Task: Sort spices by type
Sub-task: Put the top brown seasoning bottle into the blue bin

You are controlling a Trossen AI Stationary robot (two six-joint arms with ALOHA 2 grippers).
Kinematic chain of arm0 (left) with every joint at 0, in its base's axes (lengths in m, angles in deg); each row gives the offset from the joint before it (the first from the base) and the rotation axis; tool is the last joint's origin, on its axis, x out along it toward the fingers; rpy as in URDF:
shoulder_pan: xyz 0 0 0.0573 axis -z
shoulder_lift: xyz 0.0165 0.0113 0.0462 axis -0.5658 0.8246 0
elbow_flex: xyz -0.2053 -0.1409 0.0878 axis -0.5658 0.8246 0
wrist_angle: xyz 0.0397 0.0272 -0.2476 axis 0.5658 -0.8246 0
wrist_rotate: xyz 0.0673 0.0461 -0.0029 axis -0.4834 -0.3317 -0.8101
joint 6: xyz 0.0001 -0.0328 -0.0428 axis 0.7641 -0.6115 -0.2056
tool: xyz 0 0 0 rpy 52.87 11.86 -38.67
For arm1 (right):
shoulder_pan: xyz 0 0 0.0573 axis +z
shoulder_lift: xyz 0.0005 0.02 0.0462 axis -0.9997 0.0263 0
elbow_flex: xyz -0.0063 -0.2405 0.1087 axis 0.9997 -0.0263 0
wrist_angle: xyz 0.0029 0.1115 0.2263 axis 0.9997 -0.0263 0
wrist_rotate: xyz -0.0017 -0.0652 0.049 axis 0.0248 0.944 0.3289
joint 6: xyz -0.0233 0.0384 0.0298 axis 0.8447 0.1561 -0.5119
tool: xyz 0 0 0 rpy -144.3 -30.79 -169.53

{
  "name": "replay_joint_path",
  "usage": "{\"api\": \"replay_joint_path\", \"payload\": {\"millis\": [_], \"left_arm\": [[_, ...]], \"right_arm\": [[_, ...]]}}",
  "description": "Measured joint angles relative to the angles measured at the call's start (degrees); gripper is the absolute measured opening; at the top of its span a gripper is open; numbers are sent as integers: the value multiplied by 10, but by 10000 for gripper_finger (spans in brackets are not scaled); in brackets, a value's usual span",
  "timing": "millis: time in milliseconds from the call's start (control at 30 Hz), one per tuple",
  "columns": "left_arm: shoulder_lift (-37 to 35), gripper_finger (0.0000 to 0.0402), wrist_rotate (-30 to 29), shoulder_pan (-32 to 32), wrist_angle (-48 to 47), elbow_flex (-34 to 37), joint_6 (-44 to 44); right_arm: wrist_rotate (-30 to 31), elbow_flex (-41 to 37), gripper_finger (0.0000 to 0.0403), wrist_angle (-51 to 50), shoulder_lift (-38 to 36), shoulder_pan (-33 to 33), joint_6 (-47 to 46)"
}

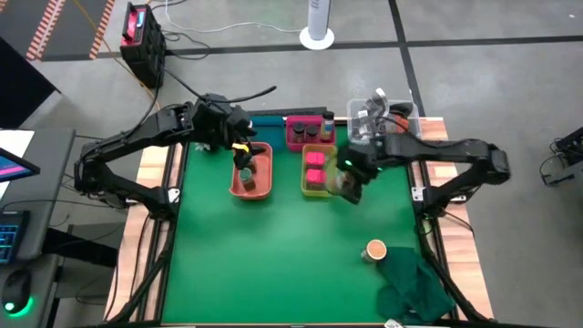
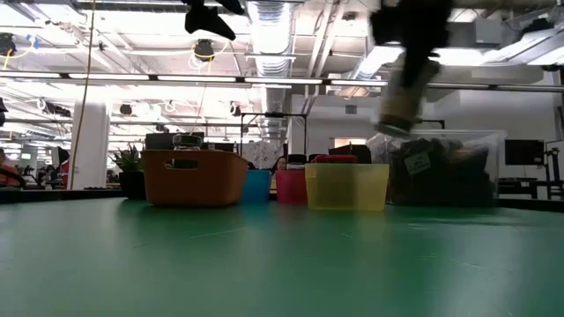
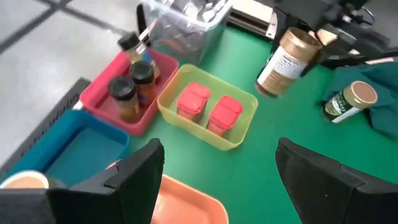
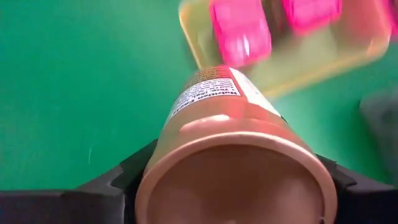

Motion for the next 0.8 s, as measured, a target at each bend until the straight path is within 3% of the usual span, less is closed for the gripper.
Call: {"api": "replay_joint_path", "payload": {"millis": [233,500,700,800], "left_arm": [[-20,295,29,-13,-37,0,-20],[-38,295,-17,-13,-59,11,-14],[-80,295,-31,5,-22,97,-54],[-120,295,-66,20,3,145,-99]], "right_arm": [[5,202,299,-12,166,-62,91],[-7,420,299,-12,332,-119,163],[-39,552,299,-13,446,-168,226],[-59,589,299,-1,482,-190,245]]}}
